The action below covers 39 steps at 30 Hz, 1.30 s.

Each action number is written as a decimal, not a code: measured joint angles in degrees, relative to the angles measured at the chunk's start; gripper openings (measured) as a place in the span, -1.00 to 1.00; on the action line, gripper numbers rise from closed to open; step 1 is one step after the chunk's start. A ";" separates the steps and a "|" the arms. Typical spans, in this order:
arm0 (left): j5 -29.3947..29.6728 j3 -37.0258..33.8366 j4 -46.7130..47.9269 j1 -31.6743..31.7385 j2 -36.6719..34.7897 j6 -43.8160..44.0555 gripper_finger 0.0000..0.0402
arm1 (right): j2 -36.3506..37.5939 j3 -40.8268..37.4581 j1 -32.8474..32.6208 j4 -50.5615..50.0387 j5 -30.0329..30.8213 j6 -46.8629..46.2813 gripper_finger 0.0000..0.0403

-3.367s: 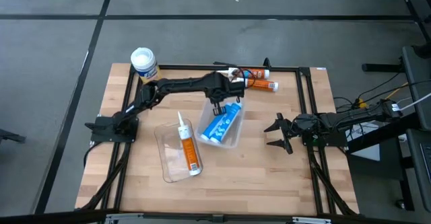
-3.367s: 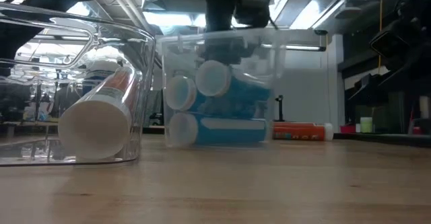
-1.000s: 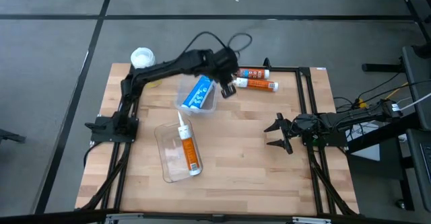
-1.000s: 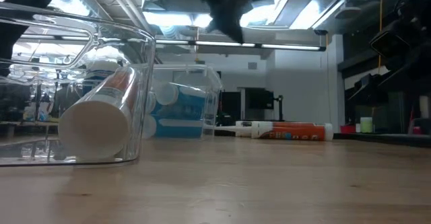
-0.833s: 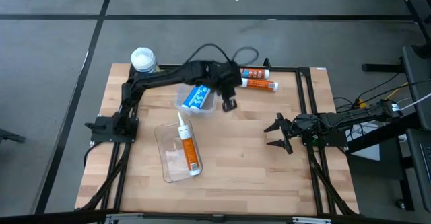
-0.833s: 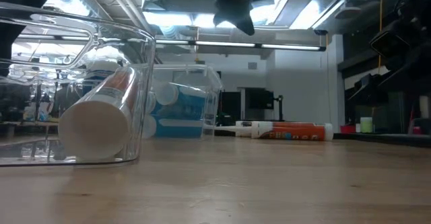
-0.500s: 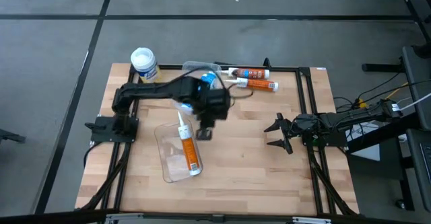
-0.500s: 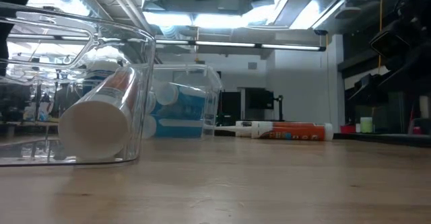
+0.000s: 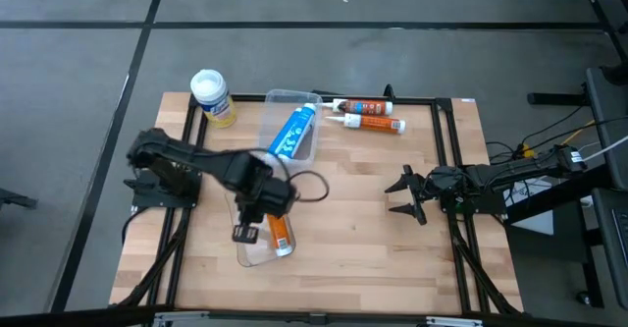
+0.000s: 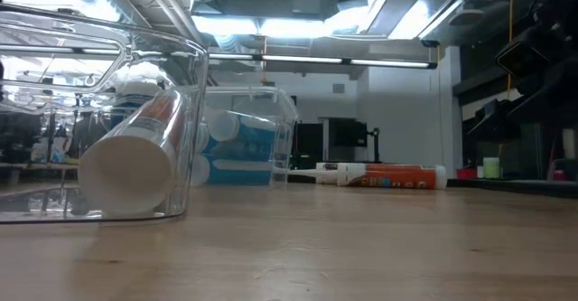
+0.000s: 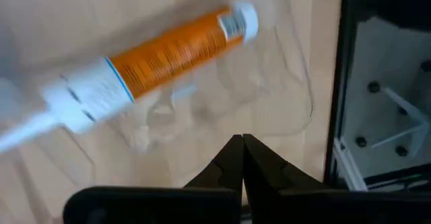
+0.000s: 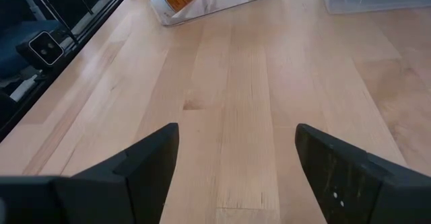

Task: Pick & place silicon tubes, Sealant and Lysol wipes
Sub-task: Adjust the bottom transparent bin

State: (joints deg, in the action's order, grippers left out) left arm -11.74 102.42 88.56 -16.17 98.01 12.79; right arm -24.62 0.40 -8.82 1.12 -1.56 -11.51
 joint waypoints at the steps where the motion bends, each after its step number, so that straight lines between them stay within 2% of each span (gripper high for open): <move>1: 0.02 -2.93 -1.23 -0.99 -1.28 0.78 -0.99 | 0.00 0.00 0.02 -0.02 0.00 0.00 0.48; 6: 0.68 -16.88 -11.64 -4.62 -6.63 4.04 -0.99 | 0.01 0.00 0.02 -0.01 0.02 0.00 0.48; 10: 5.49 -26.51 -18.40 -5.67 -8.89 6.02 -0.99 | 0.00 0.00 0.01 -0.01 0.00 0.00 0.48; 12: 7.37 -30.30 -21.41 -5.90 -9.51 6.17 -0.99 | 0.01 0.00 0.00 -0.01 0.01 0.00 0.48; 20: 8.78 -41.83 -34.88 -5.92 -9.81 8.94 -0.99 | 0.02 0.00 0.01 0.00 0.01 0.00 0.48; 24: 12.97 -45.30 -42.00 -5.61 -9.81 11.55 -0.99 | 0.02 0.00 0.01 -0.02 0.01 0.01 0.48; 27: 13.82 -47.24 -48.72 -4.94 -9.74 12.17 -0.99 | 0.02 0.00 0.02 0.00 0.02 0.00 0.48; 39: 17.26 -47.32 -66.04 -3.57 -2.57 10.94 -0.99 | 0.02 0.00 0.02 0.00 0.02 0.00 0.48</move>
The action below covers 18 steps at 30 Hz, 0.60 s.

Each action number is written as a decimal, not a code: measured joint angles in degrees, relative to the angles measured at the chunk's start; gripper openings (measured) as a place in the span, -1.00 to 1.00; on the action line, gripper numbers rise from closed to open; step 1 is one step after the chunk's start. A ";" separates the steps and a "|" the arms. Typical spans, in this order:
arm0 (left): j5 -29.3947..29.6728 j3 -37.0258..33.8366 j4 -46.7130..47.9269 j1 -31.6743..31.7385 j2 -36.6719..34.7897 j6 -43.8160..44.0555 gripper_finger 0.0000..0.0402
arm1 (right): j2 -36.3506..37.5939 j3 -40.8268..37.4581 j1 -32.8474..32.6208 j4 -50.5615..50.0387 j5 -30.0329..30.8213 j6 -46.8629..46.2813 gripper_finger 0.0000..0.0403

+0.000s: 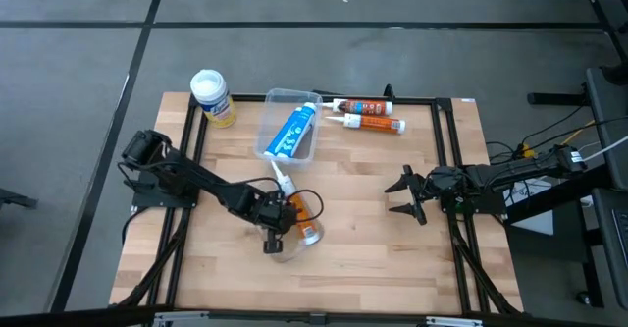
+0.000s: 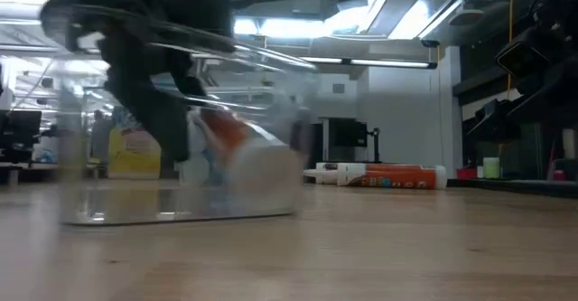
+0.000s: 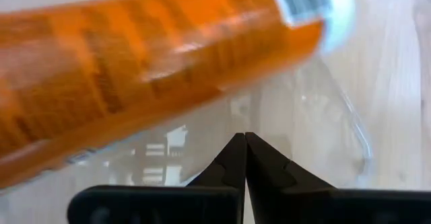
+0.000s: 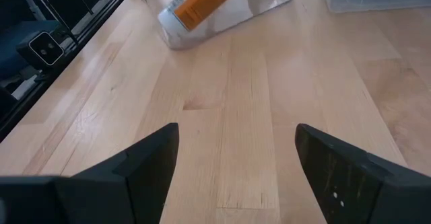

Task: Pick & place silicon tubes, Sealant and Lysol wipes
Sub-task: Adjust the bottom transparent bin

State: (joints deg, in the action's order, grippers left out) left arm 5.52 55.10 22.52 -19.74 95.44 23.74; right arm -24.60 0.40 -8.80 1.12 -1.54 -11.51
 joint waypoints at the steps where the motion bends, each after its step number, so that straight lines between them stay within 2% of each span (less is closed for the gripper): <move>1: 0.32 0.33 -1.07 0.01 0.60 -0.54 -0.99 | 0.00 0.00 0.00 -0.01 0.00 0.00 0.48; 8: 3.55 4.43 -11.42 0.52 5.64 -3.28 -0.99 | -0.02 0.00 -0.02 -0.01 -0.02 0.00 0.48; 13: 4.04 7.64 -22.75 1.79 10.61 -6.83 -0.99 | -0.01 0.00 -0.02 0.00 0.00 0.00 0.48; 18: 4.02 12.02 -28.67 3.72 15.50 -8.04 -0.99 | -0.02 0.00 -0.01 -0.02 -0.02 0.00 0.48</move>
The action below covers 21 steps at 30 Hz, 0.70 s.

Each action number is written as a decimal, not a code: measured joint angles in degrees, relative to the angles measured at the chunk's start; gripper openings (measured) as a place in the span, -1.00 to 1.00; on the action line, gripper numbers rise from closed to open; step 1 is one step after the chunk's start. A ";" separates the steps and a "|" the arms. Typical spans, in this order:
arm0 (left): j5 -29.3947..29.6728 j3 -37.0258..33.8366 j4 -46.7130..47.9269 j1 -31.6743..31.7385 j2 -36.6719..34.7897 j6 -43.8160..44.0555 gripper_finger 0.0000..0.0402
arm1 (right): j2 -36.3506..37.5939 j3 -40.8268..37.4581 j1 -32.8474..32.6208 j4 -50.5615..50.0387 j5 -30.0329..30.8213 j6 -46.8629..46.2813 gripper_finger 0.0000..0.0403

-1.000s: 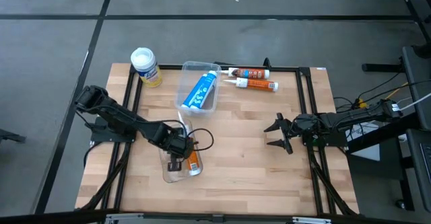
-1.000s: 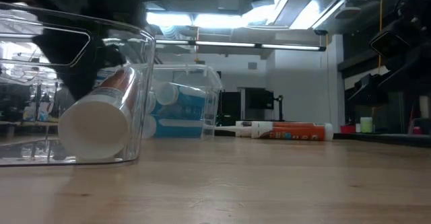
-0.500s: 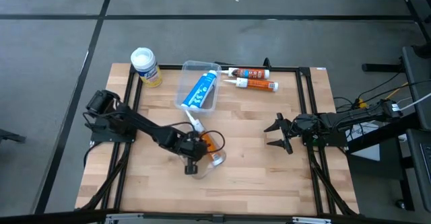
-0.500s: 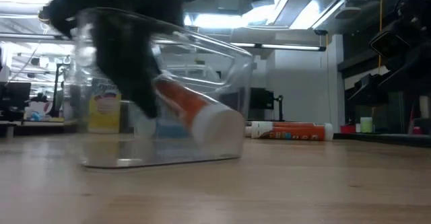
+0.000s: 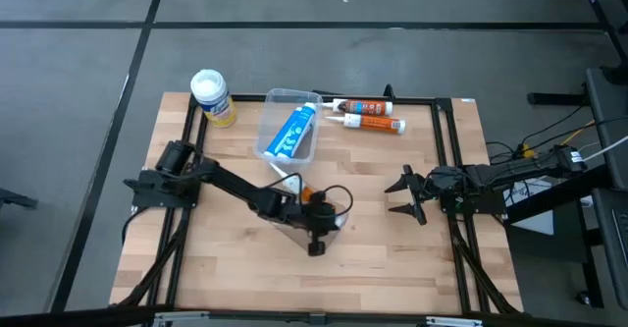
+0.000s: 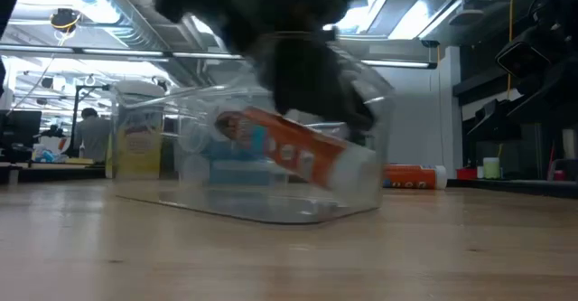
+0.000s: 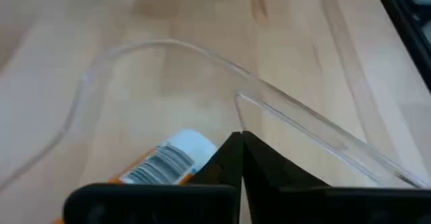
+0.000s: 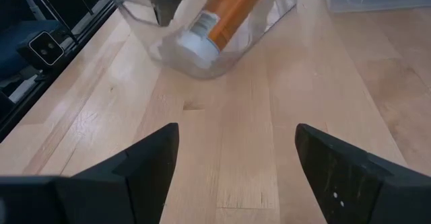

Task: Pick & place silicon tubes, Sealant and Lysol wipes
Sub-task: Adjust the bottom transparent bin, then put the bottom orange sealant into the bottom transparent bin

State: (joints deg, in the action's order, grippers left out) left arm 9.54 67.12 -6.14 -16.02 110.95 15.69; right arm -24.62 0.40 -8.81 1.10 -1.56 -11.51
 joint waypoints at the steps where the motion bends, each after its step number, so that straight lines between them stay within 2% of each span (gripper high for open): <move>1: 0.00 0.90 -0.71 0.34 0.71 -0.07 -0.99 | 0.02 0.00 -0.01 0.01 0.02 0.00 0.48; 5: -0.44 5.38 -5.73 1.80 4.35 -1.29 -0.99 | 0.00 0.00 -0.01 0.02 0.02 0.00 0.48; 12: -0.21 14.29 -7.78 4.62 9.86 -1.52 -0.99 | 0.00 0.00 0.02 0.02 0.01 0.00 0.48; 16: 1.95 17.47 -7.39 5.92 10.30 -2.47 -0.99 | 0.00 0.00 0.02 0.00 0.00 0.00 0.48; 21: 0.09 19.31 -5.60 6.96 7.43 -4.49 -0.99 | 0.00 0.02 0.00 0.01 0.00 0.00 0.48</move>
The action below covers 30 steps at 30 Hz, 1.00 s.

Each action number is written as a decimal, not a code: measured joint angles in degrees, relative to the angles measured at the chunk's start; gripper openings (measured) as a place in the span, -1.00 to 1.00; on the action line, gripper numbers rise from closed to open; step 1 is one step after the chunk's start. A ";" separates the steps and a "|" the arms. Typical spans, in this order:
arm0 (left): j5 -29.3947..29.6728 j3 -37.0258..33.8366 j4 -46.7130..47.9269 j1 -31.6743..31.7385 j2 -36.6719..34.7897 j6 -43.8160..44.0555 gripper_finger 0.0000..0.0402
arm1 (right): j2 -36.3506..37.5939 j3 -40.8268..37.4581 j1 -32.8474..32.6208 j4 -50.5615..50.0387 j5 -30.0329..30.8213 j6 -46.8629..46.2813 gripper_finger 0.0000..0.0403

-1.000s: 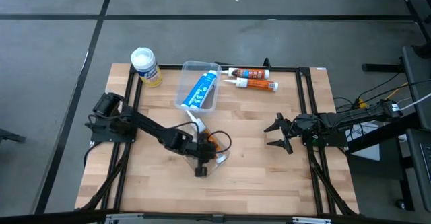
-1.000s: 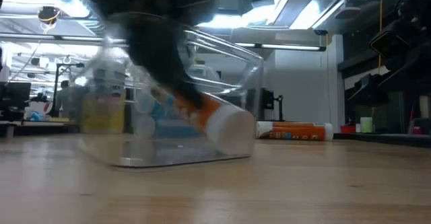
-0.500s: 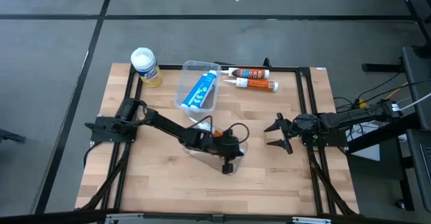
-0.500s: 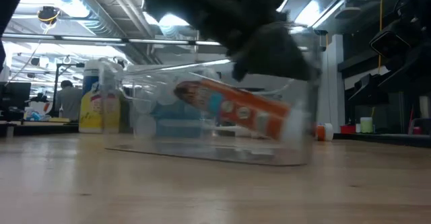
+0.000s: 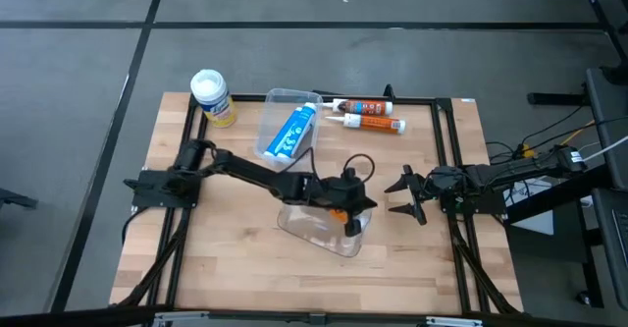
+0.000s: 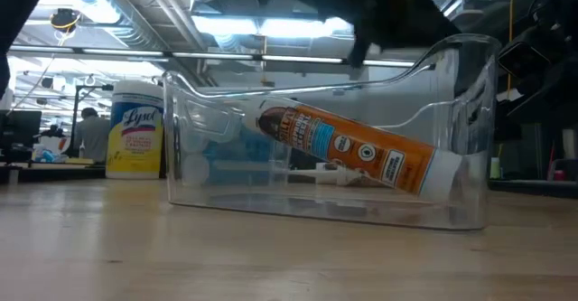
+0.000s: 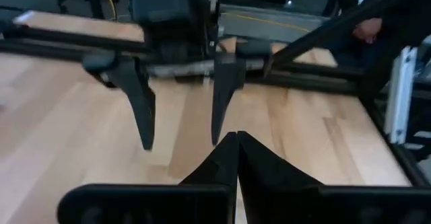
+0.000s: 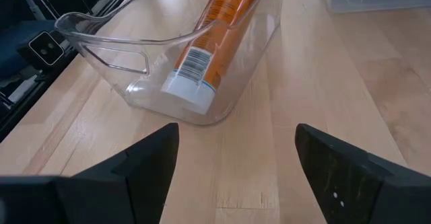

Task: Pick & place silicon tubes, Sealant and Lysol wipes
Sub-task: Put the bottom orange sealant into the bottom transparent bin

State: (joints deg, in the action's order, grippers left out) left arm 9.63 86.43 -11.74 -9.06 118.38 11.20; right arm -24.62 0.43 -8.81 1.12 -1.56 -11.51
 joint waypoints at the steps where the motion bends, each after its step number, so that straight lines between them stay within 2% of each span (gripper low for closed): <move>1: -0.29 0.08 0.81 0.00 -1.09 -0.02 -0.99 | 0.02 -0.02 0.00 0.01 0.00 0.00 0.48; 11: -0.62 0.08 15.85 0.19 -13.36 -11.86 -0.99 | 0.00 -0.02 0.00 -0.01 0.00 0.00 0.48; 14: -0.60 -2.36 17.98 0.99 -17.44 -12.90 -0.97 | 0.02 -0.01 0.01 0.01 0.01 0.00 0.48; 19: 0.24 -11.32 21.56 2.55 -25.54 -11.05 -0.97 | 0.01 -0.02 0.01 0.00 0.00 0.00 0.48; 24: 5.89 -21.97 20.89 2.77 -33.34 -11.63 -0.99 | 0.01 -0.02 0.00 -0.01 0.25 0.00 0.48; 30: 7.23 -36.05 18.11 3.70 -44.21 -14.41 -0.96 | 0.02 -0.02 0.01 -0.04 0.39 0.00 0.48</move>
State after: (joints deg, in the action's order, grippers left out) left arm 16.86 50.38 6.36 -5.36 74.17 -3.21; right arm -24.60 0.40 -8.80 1.08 -1.17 -11.51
